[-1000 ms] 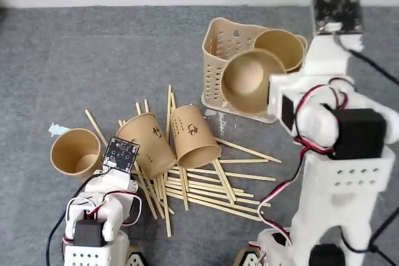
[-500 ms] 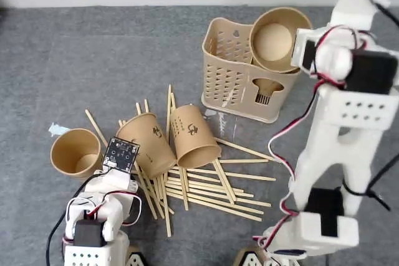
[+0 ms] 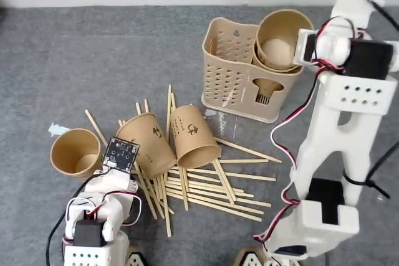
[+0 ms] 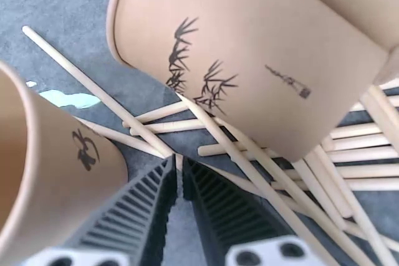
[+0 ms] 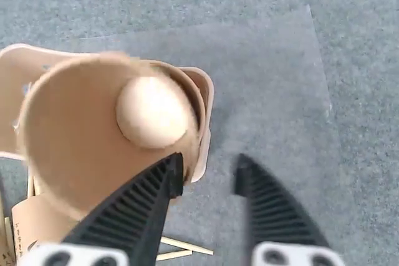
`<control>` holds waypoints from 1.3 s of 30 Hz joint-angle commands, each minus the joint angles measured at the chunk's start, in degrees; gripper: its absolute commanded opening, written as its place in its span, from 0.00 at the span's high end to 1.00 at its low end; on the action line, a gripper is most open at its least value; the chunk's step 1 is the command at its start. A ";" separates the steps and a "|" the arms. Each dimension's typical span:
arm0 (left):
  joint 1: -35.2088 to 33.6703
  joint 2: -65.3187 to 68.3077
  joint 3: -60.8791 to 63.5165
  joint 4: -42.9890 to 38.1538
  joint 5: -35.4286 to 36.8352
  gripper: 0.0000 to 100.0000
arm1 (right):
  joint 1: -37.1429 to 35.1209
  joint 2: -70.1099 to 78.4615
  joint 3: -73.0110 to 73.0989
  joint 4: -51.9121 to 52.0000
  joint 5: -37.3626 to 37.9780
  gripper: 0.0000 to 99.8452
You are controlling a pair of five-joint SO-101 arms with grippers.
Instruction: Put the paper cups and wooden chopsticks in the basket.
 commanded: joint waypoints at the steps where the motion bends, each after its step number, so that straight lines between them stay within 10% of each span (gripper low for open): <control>1: -0.26 -0.79 -0.31 0.18 -0.09 0.98 | -1.63 -0.40 -2.20 0.04 0.35 0.80; 13: -0.26 -0.79 -0.31 0.18 -0.09 0.98 | -8.04 -4.35 -4.84 2.51 0.62 0.90; 39: -0.26 -0.79 -0.31 0.18 -0.09 0.98 | -28.88 -47.08 66.37 -6.81 21.89 0.90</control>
